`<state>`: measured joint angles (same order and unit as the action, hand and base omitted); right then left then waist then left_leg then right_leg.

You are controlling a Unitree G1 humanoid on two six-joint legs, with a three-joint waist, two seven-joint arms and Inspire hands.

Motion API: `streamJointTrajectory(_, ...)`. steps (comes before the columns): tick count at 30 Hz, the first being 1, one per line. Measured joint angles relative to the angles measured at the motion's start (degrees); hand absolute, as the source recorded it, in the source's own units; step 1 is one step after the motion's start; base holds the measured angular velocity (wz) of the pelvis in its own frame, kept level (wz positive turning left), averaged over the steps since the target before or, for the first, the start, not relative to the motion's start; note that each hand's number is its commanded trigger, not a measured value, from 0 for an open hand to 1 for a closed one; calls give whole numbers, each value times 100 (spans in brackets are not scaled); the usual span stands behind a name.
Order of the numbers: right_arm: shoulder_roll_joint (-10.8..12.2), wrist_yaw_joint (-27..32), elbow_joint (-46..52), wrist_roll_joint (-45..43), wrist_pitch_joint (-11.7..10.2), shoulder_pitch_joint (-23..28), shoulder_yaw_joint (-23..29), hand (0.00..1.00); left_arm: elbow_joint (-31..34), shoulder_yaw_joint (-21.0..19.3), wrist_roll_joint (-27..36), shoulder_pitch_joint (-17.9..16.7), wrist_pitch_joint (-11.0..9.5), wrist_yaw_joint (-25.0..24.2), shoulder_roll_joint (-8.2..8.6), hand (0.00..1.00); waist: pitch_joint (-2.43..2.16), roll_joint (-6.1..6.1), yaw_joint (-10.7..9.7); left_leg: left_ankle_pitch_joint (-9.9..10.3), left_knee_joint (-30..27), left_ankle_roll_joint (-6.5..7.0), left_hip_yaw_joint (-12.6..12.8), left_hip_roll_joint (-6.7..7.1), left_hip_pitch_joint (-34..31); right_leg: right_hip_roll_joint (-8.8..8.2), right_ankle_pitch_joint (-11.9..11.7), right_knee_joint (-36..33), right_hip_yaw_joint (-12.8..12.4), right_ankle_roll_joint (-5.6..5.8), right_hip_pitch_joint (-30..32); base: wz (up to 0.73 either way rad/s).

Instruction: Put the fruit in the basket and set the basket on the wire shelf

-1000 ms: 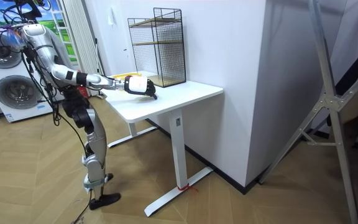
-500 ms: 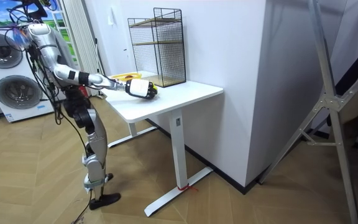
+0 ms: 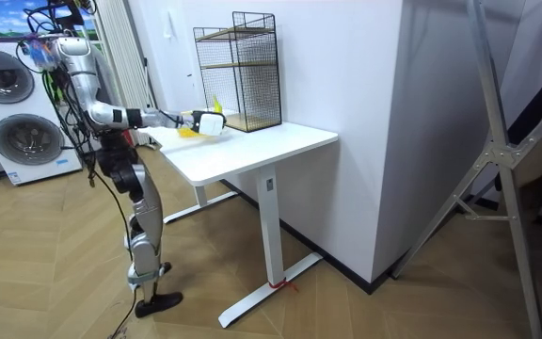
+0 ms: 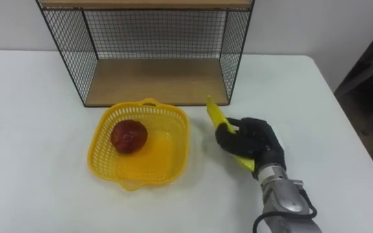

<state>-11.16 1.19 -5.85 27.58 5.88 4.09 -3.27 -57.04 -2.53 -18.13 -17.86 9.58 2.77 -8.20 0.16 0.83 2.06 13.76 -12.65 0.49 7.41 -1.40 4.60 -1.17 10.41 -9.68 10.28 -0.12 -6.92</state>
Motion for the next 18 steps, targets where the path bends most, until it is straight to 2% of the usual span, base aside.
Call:
streamJointTrajectory(4,-29,-179,311,217,-121,-8,2,100,-189,39,63,21,-106,9,37,0,-16,-17,8,-1,-6,1,17,2,7,-10,1,-4,62,2,2,0)
streamJointTrajectory(9,-39,-452,665,308,-221,-32,-13,100,-240,112,68,32,-167,3,70,0,-18,-43,52,-1,-16,1,41,-1,16,-4,2,-8,1,3,28,-5)
streamJointTrajectory(10,-40,-513,665,310,-239,-42,-16,100,-239,151,67,43,-178,3,65,0,-30,-32,76,-1,-14,1,41,-5,15,0,1,-14,-6,2,43,-5)
streamJointTrajectory(15,-37,-703,664,277,-242,-43,-99,100,-254,176,67,57,-255,-4,74,0,-32,-28,172,-4,-15,3,34,-10,11,4,0,-24,-14,0,43,0)
streamJointTrajectory(18,-27,-776,666,-100,-251,-43,-235,100,-273,172,58,83,-254,-37,70,0,-33,-22,208,-4,-25,4,39,-7,1,3,0,-22,-17,-1,52,0)
